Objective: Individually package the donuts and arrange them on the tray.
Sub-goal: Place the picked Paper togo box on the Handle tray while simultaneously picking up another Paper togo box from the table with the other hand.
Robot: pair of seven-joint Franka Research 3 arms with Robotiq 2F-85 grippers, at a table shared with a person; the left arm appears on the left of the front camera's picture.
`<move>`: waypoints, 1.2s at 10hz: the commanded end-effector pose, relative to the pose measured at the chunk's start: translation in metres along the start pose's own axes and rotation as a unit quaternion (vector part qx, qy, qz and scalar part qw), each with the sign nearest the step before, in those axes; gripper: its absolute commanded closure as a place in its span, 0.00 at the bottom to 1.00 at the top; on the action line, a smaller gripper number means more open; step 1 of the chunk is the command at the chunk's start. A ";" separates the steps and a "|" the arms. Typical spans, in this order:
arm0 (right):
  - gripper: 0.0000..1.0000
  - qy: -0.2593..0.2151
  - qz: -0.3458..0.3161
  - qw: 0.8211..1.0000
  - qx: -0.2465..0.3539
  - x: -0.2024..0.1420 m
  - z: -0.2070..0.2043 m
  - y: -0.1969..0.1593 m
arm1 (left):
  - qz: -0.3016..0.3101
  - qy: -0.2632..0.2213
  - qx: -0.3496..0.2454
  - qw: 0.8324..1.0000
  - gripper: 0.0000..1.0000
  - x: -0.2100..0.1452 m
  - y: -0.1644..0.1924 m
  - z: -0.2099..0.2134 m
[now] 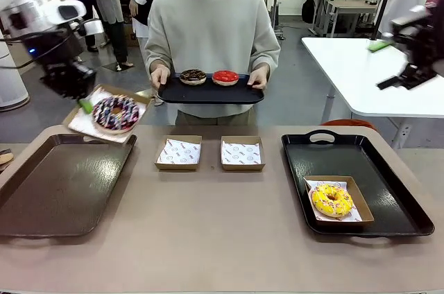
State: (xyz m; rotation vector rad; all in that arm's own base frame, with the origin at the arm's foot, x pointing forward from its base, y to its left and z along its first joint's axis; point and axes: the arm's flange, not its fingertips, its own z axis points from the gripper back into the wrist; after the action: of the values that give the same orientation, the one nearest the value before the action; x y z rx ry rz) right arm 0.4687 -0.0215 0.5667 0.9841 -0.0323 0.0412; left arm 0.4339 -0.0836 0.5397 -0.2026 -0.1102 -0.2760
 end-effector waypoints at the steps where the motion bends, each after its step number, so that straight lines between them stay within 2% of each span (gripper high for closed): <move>1: 0.00 0.022 -0.001 0.996 -0.082 0.025 -0.047 0.013 | 0.004 -0.009 0.025 1.000 0.99 -0.030 0.012 -0.003; 3: 0.00 0.019 0.007 0.988 -0.150 0.042 -0.096 0.028 | 0.024 -0.012 0.083 0.996 0.99 -0.054 0.027 -0.008; 4: 0.00 0.018 0.011 0.983 -0.181 0.047 -0.119 0.030 | 0.033 0.004 0.101 0.994 0.99 -0.060 0.034 -0.015; 7: 0.00 0.033 0.031 0.979 -0.201 0.053 -0.178 0.031 | 0.050 0.040 0.101 0.993 0.99 -0.065 0.050 -0.039; 8: 0.00 0.035 0.036 0.978 -0.201 0.053 -0.189 0.030 | 0.062 0.043 0.093 0.993 0.99 -0.065 0.055 -0.045; 9: 0.00 0.037 0.040 0.979 -0.195 0.051 -0.192 0.028 | 0.037 0.036 0.098 0.994 0.99 -0.067 0.047 -0.032; 10: 0.00 0.041 0.041 0.983 -0.177 0.044 -0.184 0.028 | 0.037 0.036 0.098 0.994 0.99 -0.067 0.047 -0.032; 12: 0.00 0.046 0.044 0.979 -0.192 0.051 -0.191 0.030 | 0.037 0.036 0.098 0.994 0.99 -0.067 0.047 -0.032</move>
State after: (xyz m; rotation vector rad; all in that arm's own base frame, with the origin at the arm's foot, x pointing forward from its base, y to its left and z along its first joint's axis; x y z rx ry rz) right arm 0.5197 0.1551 0.4878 0.5954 0.0029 0.1545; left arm 0.3869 -0.0295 0.4874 -0.0038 -0.0496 -0.1868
